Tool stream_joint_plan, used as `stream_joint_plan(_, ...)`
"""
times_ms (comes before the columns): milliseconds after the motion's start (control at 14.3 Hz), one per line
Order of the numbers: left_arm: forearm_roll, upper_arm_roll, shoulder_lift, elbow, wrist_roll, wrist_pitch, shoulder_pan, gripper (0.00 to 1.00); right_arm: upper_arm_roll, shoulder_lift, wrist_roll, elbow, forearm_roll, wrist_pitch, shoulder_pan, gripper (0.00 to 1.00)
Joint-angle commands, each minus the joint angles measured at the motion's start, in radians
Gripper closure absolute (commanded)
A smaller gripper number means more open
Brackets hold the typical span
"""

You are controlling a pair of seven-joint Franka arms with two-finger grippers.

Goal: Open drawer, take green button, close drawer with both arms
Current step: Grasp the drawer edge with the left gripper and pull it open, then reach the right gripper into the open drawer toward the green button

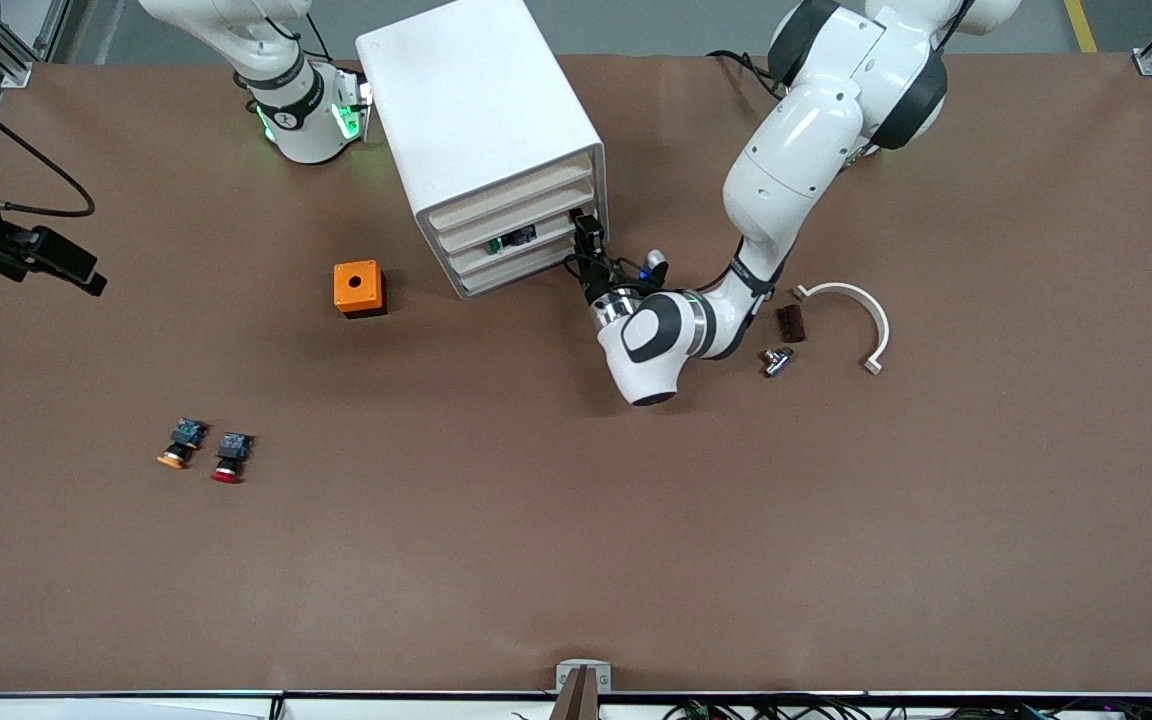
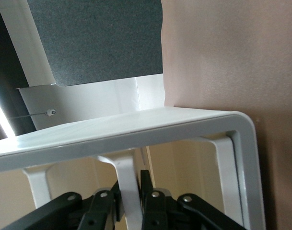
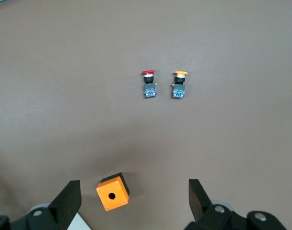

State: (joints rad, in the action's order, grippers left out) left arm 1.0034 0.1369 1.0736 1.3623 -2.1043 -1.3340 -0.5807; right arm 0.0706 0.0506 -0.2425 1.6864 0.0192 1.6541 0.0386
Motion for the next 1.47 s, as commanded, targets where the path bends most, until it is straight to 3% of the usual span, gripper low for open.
stream_joint_plan(0, 0.040, 0.000, 0.000, -0.014, -0.022, 0.016, 0.042, 0.86, -0.003, -0.017, -0.142, -0.013, -0.005, -0.002, 0.037, 0.01)
stream_joint_plan(699, 0.124, -0.007, -0.004, -0.023, -0.034, -0.005, 0.217, 0.84, -0.003, -0.132, -0.699, -0.011, 0.005, 0.059, 0.291, 0.00)
stream_joint_plan(908, 0.126, -0.007, -0.004, -0.025, -0.013, -0.014, 0.219, 0.62, -0.003, -0.172, -0.840, -0.011, 0.067, 0.108, 0.366, 0.00)
stream_joint_plan(978, 0.126, -0.005, -0.004, -0.026, 0.028, -0.020, 0.223, 0.32, -0.003, -0.190, -0.883, -0.010, 0.070, 0.130, 0.397, 0.00)
stream_joint_plan(1048, 0.127, -0.005, -0.007, -0.034, 0.100, -0.019, 0.223, 0.20, -0.003, -0.210, -0.947, -0.011, 0.070, 0.148, 0.432, 0.00)
stream_joint_plan(1258, 0.113, -0.007, -0.026, -0.071, 0.303, -0.019, 0.225, 0.01, -0.003, -0.270, -1.110, -0.008, 0.071, 0.210, 0.524, 0.00)
stream_joint_plan(1397, 0.112, -0.014, -0.031, -0.095, 0.390, -0.019, 0.245, 0.01, -0.003, -0.304, -1.202, -0.010, 0.077, 0.252, 0.570, 0.00)
